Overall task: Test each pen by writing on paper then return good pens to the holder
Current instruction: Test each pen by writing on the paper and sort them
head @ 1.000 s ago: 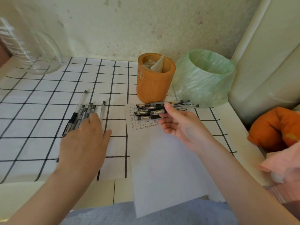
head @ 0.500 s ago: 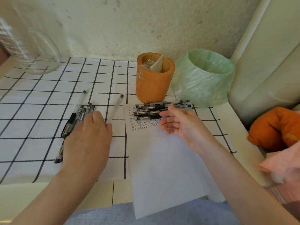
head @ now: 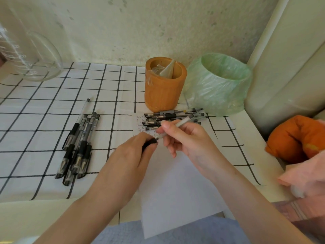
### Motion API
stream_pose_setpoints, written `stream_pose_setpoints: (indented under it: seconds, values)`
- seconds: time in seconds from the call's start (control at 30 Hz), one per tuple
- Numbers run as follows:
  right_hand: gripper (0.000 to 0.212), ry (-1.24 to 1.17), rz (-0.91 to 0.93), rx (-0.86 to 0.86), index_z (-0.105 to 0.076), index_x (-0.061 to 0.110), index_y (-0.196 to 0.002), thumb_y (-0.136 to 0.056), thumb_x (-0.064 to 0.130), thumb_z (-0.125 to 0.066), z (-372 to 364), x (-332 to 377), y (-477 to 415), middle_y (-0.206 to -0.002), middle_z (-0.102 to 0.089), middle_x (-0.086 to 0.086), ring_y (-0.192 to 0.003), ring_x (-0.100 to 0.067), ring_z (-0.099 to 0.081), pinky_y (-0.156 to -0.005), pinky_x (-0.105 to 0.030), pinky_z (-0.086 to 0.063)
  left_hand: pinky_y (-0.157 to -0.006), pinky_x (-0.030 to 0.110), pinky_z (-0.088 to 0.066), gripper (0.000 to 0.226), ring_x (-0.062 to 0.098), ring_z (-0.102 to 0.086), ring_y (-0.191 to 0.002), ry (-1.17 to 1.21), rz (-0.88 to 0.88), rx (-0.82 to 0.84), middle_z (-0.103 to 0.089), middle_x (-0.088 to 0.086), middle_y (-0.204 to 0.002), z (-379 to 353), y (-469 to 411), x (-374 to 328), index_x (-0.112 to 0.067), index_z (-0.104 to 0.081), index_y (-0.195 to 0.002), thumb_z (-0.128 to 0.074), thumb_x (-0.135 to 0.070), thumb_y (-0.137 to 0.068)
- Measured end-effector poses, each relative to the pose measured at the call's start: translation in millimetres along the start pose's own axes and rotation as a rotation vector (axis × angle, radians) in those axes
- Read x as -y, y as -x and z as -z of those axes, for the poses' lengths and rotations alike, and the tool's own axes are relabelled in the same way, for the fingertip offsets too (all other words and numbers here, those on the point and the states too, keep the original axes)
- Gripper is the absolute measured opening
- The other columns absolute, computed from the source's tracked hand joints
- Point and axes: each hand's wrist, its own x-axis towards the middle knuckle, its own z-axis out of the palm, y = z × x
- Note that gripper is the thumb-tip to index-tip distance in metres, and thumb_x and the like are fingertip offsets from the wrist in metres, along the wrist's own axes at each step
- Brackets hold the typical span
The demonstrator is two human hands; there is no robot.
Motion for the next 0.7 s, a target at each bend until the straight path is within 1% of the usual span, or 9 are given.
stream_pose_setpoints:
  seconds: [0.1,0.2,0.3,0.37,0.43,0.53,0.57,0.63,0.7]
  values:
    - [0.024,-0.008,0.001,-0.003,-0.07,0.003,-0.085,-0.091,0.022,-0.057,-1,-1,2,-0.06,-0.059,-0.003,-0.051,-0.015,-0.051,-0.048,-0.023,-0.043,-0.063,0.029,-0.043,0.025,0.007,-0.053,-0.069,-0.004,-0.011,0.011,-0.055,-0.012,-0.072,-2,0,-2,-0.029,-0.052,-0.094,-0.032,-0.042,-0.088]
    - [0.027,-0.022,0.0,-0.007,-0.071,0.002,-0.085,-0.09,0.025,-0.058,1,-2,1,-0.059,-0.059,-0.004,-0.05,-0.016,-0.051,-0.049,-0.024,-0.043,-0.058,0.029,-0.041,0.027,0.013,-0.052,-0.064,0.019,-0.01,-0.001,-0.057,-0.007,-0.067,-1,1,-5,-0.027,-0.054,-0.095,-0.033,-0.042,-0.089]
    - [0.027,-0.022,0.011,-0.015,-0.071,0.004,-0.083,-0.086,0.028,-0.059,1,-1,1,-0.058,-0.058,-0.004,-0.05,-0.017,-0.05,-0.049,-0.025,-0.042,-0.065,0.034,-0.04,0.027,0.018,-0.056,-0.069,0.098,0.039,0.013,-0.062,0.002,-0.069,1,-1,-8,-0.028,-0.057,-0.093,-0.035,-0.043,-0.088]
    - [0.026,-0.025,0.018,-0.019,-0.07,0.004,-0.081,-0.089,0.025,-0.058,1,0,1,-0.056,-0.058,-0.004,-0.049,-0.017,-0.05,-0.049,-0.025,-0.042,-0.066,0.035,-0.04,0.029,0.019,-0.057,-0.068,0.136,0.068,0.02,-0.063,0.005,-0.07,2,-1,-9,-0.033,-0.056,-0.091,-0.032,-0.048,-0.085]
    - [0.026,-0.034,0.039,-0.019,-0.069,0.003,-0.08,-0.091,0.024,-0.057,2,1,1,-0.055,-0.057,-0.003,-0.049,-0.017,-0.049,-0.049,-0.025,-0.042,-0.061,0.034,-0.041,0.034,0.021,-0.053,-0.063,0.164,0.071,0.029,-0.057,0.005,-0.062,4,-1,-10,-0.037,-0.056,-0.09,-0.03,-0.057,-0.081]
    - [0.028,-0.039,0.069,0.001,-0.069,0.005,-0.079,-0.085,0.031,-0.059,5,4,1,-0.055,-0.057,-0.003,-0.049,-0.017,-0.049,-0.049,-0.025,-0.042,-0.052,0.03,-0.037,0.036,0.022,-0.045,-0.057,0.166,0.059,0.053,-0.048,-0.002,-0.056,4,-2,-9,-0.038,-0.054,-0.088,-0.029,-0.061,-0.077]
    - [0.028,-0.035,0.068,0.005,-0.069,0.006,-0.079,-0.084,0.031,-0.059,5,5,1,-0.055,-0.057,-0.003,-0.048,-0.017,-0.049,-0.048,-0.025,-0.042,-0.051,0.029,-0.035,0.035,0.021,-0.043,-0.054,0.165,0.06,0.061,-0.047,-0.002,-0.055,4,-2,-9,-0.037,-0.053,-0.088,-0.029,-0.061,-0.078]
    - [0.026,-0.017,0.06,-0.006,-0.069,0.006,-0.079,-0.09,0.025,-0.056,6,7,2,-0.055,-0.058,-0.004,-0.047,-0.018,-0.051,-0.046,-0.025,-0.041,-0.049,0.026,-0.034,0.034,0.016,-0.042,-0.05,0.168,0.069,0.067,-0.046,0.001,-0.054,3,-2,-10,-0.038,-0.053,-0.092,-0.031,-0.061,-0.077]
    - [0.029,-0.012,0.044,-0.06,-0.069,0.006,-0.082,-0.096,0.02,-0.048,13,12,1,-0.055,-0.061,-0.007,-0.048,-0.02,-0.057,-0.043,-0.024,-0.041,-0.05,0.021,-0.036,0.037,0.01,-0.044,-0.05,0.17,0.083,0.052,-0.049,0.004,-0.058,3,-1,-9,-0.04,-0.05,-0.097,-0.032,-0.062,-0.075]
